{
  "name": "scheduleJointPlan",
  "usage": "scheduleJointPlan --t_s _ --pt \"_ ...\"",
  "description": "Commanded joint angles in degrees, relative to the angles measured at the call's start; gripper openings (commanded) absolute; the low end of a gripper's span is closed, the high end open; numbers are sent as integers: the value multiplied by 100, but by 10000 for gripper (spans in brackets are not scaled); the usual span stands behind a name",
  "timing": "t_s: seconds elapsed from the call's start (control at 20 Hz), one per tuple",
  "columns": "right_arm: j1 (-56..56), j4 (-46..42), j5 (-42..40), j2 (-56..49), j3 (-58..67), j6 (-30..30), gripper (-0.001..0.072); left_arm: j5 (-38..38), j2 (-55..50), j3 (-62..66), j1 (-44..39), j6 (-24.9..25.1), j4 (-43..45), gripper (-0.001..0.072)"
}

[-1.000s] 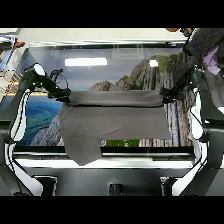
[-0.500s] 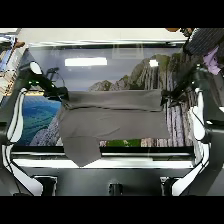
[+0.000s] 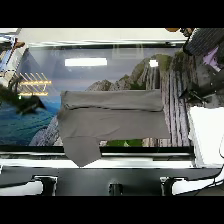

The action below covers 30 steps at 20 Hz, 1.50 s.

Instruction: Fold the clothes and pants, and hang the long-sleeved shirts on hangers.

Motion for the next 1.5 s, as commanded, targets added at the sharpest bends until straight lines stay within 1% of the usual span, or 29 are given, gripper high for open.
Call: scheduleJointPlan --t_s 0.0,0.1,0.2,0.4,0.6,0.75,0.85,1.1,1.3,1.35,1.45 --pt "-157 553 308 387 -1062 -238 482 579 1532 -2559 337 118 -313 543" --pt "-109 623 391 494 -1467 -269 481 879 2118 -3696 326 256 -809 543" --pt "-57 651 376 608 -1722 -275 481 1097 2437 -4441 326 407 -1196 543" --pt "13 675 356 911 -1843 -269 481 1270 2533 -5174 326 533 -1252 542" --pt "13 621 358 1257 -1845 -247 480 1432 2533 -5309 326 608 -1255 541" --pt "13 621 361 1429 -1845 -247 480 1552 2509 -5309 315 732 -1456 535" --pt "13 621 356 1504 -1845 -247 480 1709 2485 -5309 184 734 -1493 535" --pt "13 623 352 1587 -1845 -249 481 1952 2267 -5311 -448 728 -1512 535" --pt "11 621 308 1587 -1845 -249 480 2035 2061 -5335 -566 706 -1512 532" --pt "11 621 306 1587 -1845 -249 481 2055 2035 -5337 -568 708 -1512 510" --pt "11 621 271 1593 -1845 -251 481 2057 2011 -5337 -568 708 -1512 315"
